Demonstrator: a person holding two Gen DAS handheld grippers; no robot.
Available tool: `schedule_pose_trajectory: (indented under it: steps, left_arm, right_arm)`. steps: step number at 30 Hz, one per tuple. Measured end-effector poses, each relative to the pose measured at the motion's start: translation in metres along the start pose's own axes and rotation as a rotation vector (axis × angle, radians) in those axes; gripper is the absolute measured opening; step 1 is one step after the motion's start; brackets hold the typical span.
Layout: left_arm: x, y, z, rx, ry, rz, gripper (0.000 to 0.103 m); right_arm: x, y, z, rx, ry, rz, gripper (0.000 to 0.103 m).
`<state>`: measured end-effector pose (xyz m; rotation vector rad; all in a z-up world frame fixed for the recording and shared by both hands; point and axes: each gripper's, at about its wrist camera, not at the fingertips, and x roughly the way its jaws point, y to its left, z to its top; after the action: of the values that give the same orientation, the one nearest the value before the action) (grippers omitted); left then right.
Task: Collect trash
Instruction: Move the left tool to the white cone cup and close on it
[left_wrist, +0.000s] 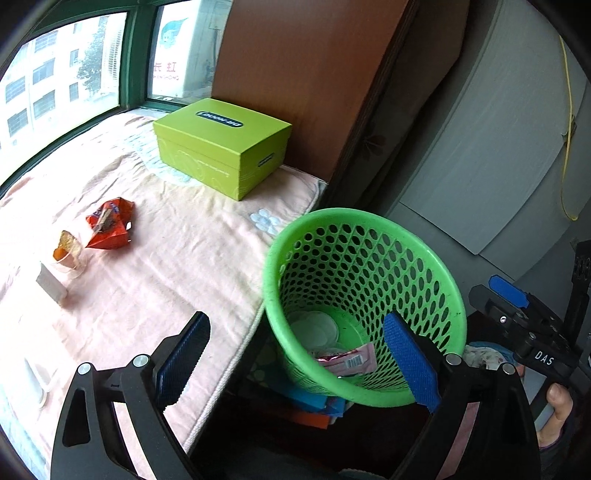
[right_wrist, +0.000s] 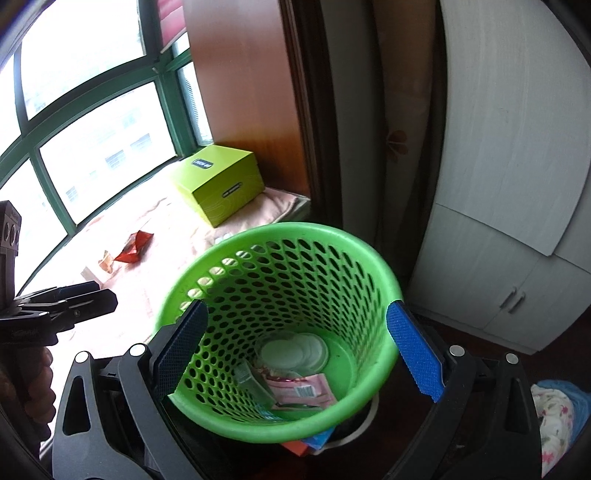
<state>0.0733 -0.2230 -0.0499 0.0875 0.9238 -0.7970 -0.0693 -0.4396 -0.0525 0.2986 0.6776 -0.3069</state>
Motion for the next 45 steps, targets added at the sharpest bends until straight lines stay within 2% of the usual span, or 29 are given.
schedule_pose_trajectory:
  steps: [11, 20, 22, 25, 27, 33, 45]
  left_arm:
    - [-0.039, 0.078, -0.019, -0.089, -0.054, 0.166, 0.091]
    - [-0.072, 0.154, -0.049, -0.177, -0.066, 0.292, 0.091]
    - [-0.079, 0.171, -0.056, -0.191, -0.067, 0.321, 0.089]
    - [-0.084, 0.196, -0.067, -0.213, -0.051, 0.353, 0.081]
    - [-0.087, 0.213, -0.074, -0.234, -0.038, 0.359, 0.077]
    - [-0.086, 0.245, -0.089, -0.26, -0.009, 0.362, 0.075]
    - [-0.055, 0.267, -0.093, -0.241, 0.048, 0.347, 0.074]
  right_arm:
    - [0.014, 0.044, 0.009, -0.072, 0.025, 0.091, 0.096]
    - [0.027, 0.093, 0.012, -0.151, 0.043, 0.155, 0.096]
    - [0.03, 0.104, 0.012, -0.168, 0.047, 0.171, 0.096]
    - [0.036, 0.119, 0.012, -0.188, 0.059, 0.198, 0.096]
    - [0.039, 0.13, 0.012, -0.204, 0.068, 0.21, 0.096]
    - [0.049, 0.16, 0.011, -0.253, 0.088, 0.233, 0.096]
    - [0.065, 0.211, 0.005, -0.332, 0.123, 0.273, 0.096]
